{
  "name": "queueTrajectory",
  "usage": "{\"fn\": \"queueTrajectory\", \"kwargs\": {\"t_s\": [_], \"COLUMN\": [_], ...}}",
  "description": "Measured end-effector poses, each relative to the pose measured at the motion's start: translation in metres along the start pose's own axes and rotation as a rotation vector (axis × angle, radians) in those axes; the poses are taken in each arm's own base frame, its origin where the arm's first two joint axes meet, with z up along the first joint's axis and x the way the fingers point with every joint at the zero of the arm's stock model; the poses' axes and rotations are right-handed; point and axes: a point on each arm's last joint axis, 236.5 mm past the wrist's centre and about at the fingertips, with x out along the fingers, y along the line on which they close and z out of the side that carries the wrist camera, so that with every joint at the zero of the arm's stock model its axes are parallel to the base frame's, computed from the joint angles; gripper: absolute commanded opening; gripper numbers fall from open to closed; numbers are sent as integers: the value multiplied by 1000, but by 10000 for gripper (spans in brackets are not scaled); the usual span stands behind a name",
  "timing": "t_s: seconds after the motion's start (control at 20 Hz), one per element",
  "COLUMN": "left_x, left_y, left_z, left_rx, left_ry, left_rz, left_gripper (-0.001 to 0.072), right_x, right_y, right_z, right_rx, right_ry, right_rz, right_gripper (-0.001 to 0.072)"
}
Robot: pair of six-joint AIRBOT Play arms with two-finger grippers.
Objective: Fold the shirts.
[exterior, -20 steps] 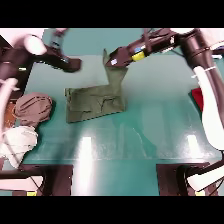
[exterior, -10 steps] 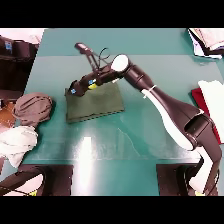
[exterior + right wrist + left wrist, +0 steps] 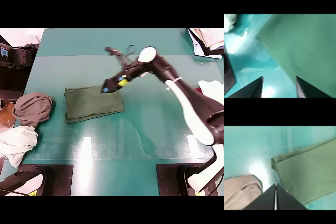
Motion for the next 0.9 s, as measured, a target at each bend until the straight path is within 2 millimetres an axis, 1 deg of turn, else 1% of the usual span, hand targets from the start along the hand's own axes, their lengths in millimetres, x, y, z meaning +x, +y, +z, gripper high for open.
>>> {"fn": "queueTrajectory", "kwargs": {"t_s": [0.05,0.1,0.2,0.3,0.4,0.55,0.7,0.75,0.85,0.9], "left_x": [0,0,0,0,0,0,0,0,0,0], "left_y": [0,-1,-3,-3,-4,-4,-4,-5,-5,-5], "left_z": [0,0,-1,-1,-1,-1,-3,-4,-5,-6], "left_rx": [-1,-1,-1,-1,-1,-2,-2,-2,-1,1], "left_ry": [0,1,2,3,5,5,13,16,21,26], "left_rz": [-2,-6,-12,-14,-18,-19,-20,-21,-21,-22], "left_gripper": [26,26,26,26,26,26,26,26,26,26], "right_x": [-9,-16,-17,-11,2,25,49,56,73,80], "right_y": [-20,-38,-63,-78,-90,-97,-96,-92,-84,-79], "right_z": [-4,-7,-18,-20,-23,-23,-21,-22,-26,-29], "right_rx": [57,110,206,295,375,432,450,449,446,437], "right_ry": [-15,-34,-48,-88,-106,-108,-89,-77,-46,-31], "right_rz": [-19,-31,-32,-6,31,69,101,111,130,130], "right_gripper": [453,471,654,652,649,648,644,599,457,304]}}
